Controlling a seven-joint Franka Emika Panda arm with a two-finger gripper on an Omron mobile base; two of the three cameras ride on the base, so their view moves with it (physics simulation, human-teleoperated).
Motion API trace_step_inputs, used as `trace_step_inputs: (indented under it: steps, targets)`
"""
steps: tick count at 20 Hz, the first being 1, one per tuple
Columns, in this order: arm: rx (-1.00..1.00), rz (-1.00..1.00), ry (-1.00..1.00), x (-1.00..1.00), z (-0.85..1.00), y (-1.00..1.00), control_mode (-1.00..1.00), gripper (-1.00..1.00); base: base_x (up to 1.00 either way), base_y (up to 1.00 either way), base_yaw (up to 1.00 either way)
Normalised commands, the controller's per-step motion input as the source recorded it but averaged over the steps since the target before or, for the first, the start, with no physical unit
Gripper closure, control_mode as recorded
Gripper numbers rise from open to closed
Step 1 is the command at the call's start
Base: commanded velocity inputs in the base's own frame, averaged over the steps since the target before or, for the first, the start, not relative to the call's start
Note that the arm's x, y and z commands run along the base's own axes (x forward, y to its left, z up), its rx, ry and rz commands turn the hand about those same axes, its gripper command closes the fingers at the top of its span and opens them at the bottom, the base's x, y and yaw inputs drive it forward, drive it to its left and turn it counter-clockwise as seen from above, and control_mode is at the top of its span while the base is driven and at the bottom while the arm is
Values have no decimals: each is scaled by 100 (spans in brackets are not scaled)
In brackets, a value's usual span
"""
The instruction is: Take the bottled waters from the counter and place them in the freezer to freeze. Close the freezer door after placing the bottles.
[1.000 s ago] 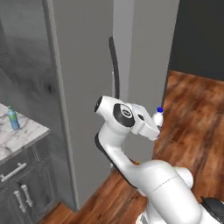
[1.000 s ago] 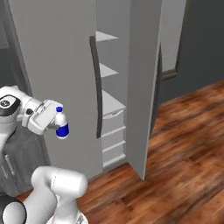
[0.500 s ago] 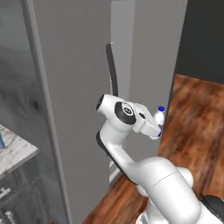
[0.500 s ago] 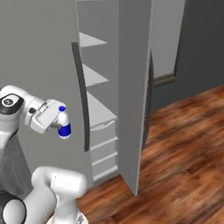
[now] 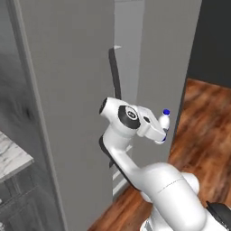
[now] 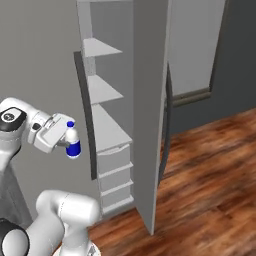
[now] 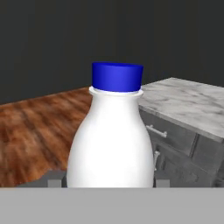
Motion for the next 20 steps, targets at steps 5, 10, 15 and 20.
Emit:
trace_step_inputs:
  steps: [5,10,15,20]
  targets:
    - [0,0,0,0,0,0,100,100,61,-10,26]
    - [0,0,0,0,0,0,100,100,56,0,33]
    - [0,0,0,0,0,0,100,100,62,-14,31]
    - [0,0,0,0,0,0,100,100,36,-48,19]
